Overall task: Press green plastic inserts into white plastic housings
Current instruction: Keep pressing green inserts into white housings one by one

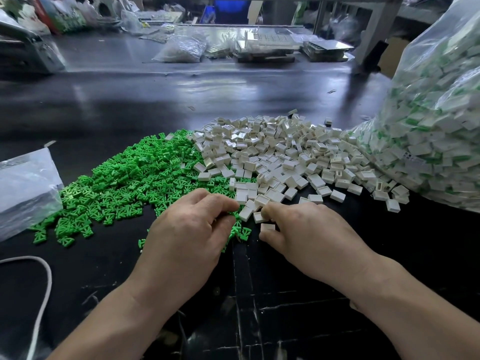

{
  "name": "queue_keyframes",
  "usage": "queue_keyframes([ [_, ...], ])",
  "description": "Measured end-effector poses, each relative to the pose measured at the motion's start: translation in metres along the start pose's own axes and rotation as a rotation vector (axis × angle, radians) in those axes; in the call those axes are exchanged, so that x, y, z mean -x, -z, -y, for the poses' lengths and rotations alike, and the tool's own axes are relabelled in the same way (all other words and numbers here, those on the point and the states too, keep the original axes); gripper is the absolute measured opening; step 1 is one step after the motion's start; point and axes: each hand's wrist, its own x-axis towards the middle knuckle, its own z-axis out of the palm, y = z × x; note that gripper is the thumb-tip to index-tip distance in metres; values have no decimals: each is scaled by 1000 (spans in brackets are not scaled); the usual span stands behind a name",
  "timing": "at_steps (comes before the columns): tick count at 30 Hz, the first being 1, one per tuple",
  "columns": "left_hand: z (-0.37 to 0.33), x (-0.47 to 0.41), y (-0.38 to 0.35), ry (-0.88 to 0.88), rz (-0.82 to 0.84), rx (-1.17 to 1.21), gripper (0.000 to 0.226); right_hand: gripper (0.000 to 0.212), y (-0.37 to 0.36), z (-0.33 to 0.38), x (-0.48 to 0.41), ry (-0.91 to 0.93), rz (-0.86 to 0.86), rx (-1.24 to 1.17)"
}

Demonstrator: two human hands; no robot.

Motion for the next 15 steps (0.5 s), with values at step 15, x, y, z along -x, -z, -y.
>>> queue_keyframes([
  [15,-3,1,6,21,-60,111,15,37,3,6,1,-5,18,-129],
])
